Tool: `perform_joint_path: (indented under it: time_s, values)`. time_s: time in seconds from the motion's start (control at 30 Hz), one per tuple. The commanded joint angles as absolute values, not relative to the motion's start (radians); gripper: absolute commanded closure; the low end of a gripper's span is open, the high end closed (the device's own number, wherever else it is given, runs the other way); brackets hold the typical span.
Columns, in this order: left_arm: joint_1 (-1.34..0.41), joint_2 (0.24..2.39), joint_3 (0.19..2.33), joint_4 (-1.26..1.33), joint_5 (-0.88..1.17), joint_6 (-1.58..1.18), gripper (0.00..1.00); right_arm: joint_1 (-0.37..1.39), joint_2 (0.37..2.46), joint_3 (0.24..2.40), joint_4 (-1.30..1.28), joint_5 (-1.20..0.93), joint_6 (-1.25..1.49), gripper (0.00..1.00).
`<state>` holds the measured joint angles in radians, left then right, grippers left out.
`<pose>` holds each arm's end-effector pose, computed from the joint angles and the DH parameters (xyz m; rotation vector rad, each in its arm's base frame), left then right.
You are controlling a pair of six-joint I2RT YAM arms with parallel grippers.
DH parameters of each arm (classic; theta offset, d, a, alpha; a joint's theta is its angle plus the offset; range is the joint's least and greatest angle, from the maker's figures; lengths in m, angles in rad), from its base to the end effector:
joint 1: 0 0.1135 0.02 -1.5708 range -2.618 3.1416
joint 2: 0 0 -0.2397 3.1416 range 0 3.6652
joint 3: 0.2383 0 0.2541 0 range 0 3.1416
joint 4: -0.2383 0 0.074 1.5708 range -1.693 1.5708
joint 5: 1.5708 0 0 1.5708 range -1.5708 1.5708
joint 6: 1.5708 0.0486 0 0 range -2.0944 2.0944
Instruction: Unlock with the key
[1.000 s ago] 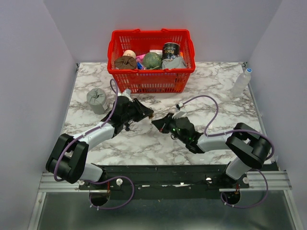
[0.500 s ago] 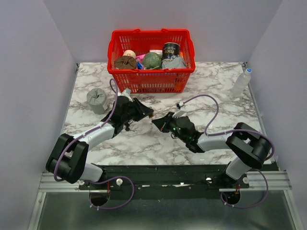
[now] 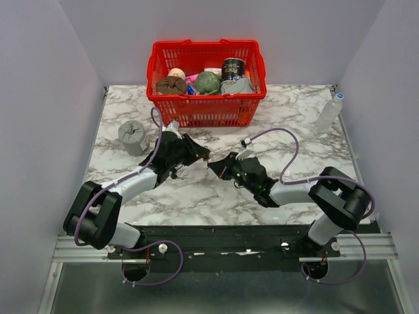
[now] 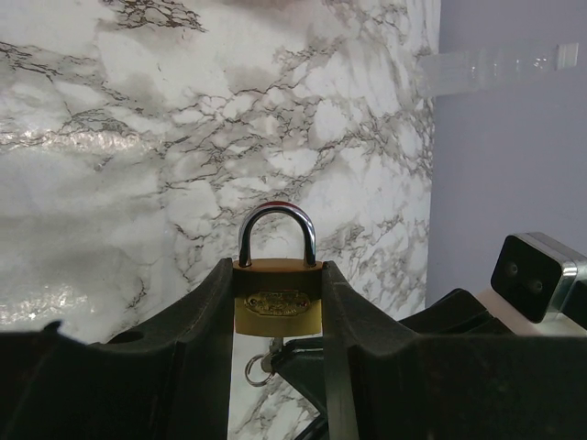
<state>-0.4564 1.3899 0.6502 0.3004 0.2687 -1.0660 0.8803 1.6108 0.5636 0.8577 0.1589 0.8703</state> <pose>0.2718 -0.1478 0.1758 -0.4830 2.1684 -1.1861 0.2128 0.2455 0.1462 0.1153 1.8972 1.1066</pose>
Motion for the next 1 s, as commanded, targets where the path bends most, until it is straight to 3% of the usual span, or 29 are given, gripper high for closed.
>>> perform_joint_path:
  time_s: [0.0,0.7,0.97]
  values:
    - [-0.492,1.399,0.637,0.282,0.341,-1.058,1.0,0.848,1.612,0.607,0.888,0.229,0.845,0.99]
    - [-0.505,1.401,0.632,0.302,0.356,-1.072,1.0,0.842,1.638,0.635,0.891,0.236,0.833,0.99]
    - [-0.503,1.388,0.641,0.344,0.397,-1.063,1.0,0.79,1.594,0.604,0.91,0.141,0.85,0.99]
